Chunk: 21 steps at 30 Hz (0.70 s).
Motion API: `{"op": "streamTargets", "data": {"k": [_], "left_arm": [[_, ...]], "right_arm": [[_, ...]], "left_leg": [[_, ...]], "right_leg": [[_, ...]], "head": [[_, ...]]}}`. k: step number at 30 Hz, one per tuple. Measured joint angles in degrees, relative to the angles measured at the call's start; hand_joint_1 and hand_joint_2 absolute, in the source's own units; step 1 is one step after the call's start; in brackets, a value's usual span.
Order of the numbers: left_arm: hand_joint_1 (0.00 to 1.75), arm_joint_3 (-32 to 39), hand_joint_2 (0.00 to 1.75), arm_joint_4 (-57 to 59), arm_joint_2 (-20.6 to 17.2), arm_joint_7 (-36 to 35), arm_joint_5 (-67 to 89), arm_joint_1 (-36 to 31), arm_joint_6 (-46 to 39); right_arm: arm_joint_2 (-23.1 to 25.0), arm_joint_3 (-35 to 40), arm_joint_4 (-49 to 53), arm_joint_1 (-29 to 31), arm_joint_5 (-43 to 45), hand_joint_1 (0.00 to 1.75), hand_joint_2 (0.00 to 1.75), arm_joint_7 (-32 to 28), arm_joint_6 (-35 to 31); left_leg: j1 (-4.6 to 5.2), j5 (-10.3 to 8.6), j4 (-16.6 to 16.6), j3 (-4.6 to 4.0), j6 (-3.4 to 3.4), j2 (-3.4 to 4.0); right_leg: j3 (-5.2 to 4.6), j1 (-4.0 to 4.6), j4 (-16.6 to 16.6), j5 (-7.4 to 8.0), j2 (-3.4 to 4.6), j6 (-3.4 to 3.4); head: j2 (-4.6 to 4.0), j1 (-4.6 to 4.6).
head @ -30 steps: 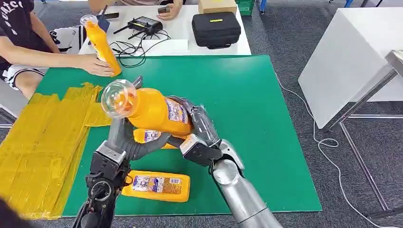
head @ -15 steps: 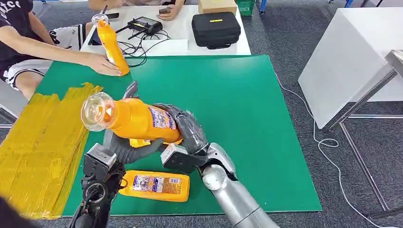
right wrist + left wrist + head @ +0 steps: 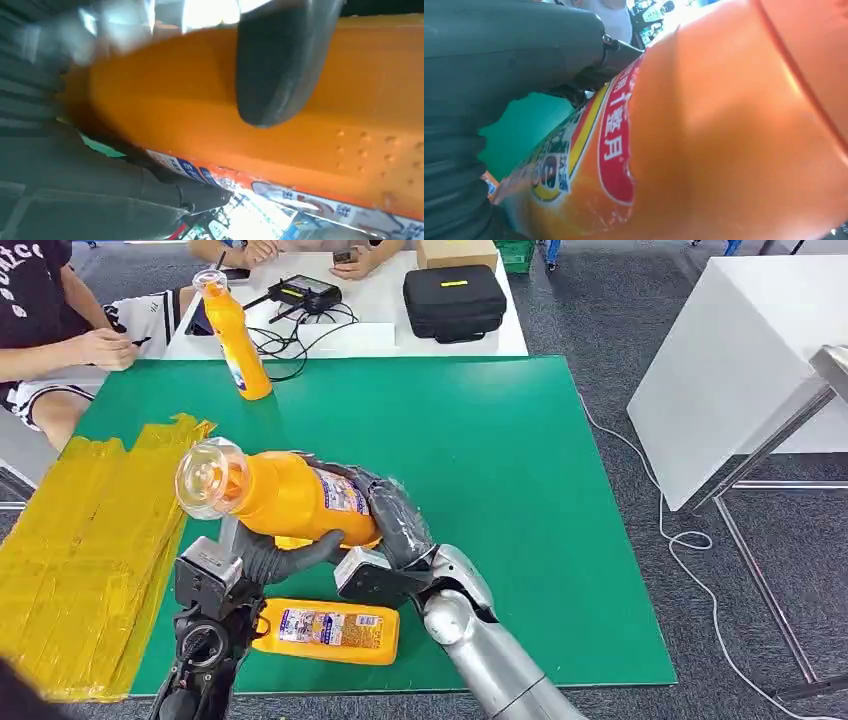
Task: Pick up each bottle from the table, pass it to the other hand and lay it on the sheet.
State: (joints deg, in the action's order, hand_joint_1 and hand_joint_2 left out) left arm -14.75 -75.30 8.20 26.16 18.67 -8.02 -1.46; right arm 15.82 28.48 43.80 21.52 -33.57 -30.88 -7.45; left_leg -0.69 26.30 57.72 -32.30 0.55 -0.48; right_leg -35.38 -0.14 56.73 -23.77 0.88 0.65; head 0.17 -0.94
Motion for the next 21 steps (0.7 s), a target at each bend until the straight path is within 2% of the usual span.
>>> {"op": "streamTargets", "data": {"k": [2, 3, 4, 21], "left_arm": [[1.75, 0.0, 1.75, 0.2, 0.0, 0.0, -0.1, -0.1, 0.0], [1.75, 0.0, 1.75, 0.2, 0.0, 0.0, -0.1, -0.1, 0.0], [1.75, 0.0, 1.75, 0.2, 0.0, 0.0, -0.1, -0.2, 0.0], [1.75, 2.3, 1.75, 0.0, -0.3, -0.7, 0.5, -2.1, -2.4]], "right_arm": [[-0.1, 0.0, 0.2, -0.1, 0.0, 1.75, 1.75, 0.2, -0.1], [-0.1, 0.0, 0.4, -0.2, 0.0, 1.48, 1.75, 0.2, -0.2], [-0.2, 0.0, 0.5, -0.2, 0.0, 0.03, 1.75, 0.2, -0.2], [-1.0, 0.0, 5.9, -2.9, 0.4, 0.0, 1.75, 0.8, -1.0]], "left_leg": [[0.0, 0.0, 0.0, 0.0, 0.0, 0.0], [0.0, 0.0, 0.0, 0.0, 0.0, 0.0], [0.0, 0.0, 0.0, 0.0, 0.0, 0.0], [0.0, 0.0, 0.0, -0.01, 0.0, 0.0]], "right_leg": [[0.0, 0.0, 0.0, 0.0, 0.0, 0.0], [0.0, 0.0, 0.0, 0.0, 0.0, 0.0], [-0.01, 0.0, 0.0, 0.0, 0.01, 0.0], [0.0, 0.0, 0.0, 0.0, 0.0, 0.0]], "head": [[0.0, 0.0], [0.0, 0.0], [0.0, 0.0], [0.0, 0.02]]}}
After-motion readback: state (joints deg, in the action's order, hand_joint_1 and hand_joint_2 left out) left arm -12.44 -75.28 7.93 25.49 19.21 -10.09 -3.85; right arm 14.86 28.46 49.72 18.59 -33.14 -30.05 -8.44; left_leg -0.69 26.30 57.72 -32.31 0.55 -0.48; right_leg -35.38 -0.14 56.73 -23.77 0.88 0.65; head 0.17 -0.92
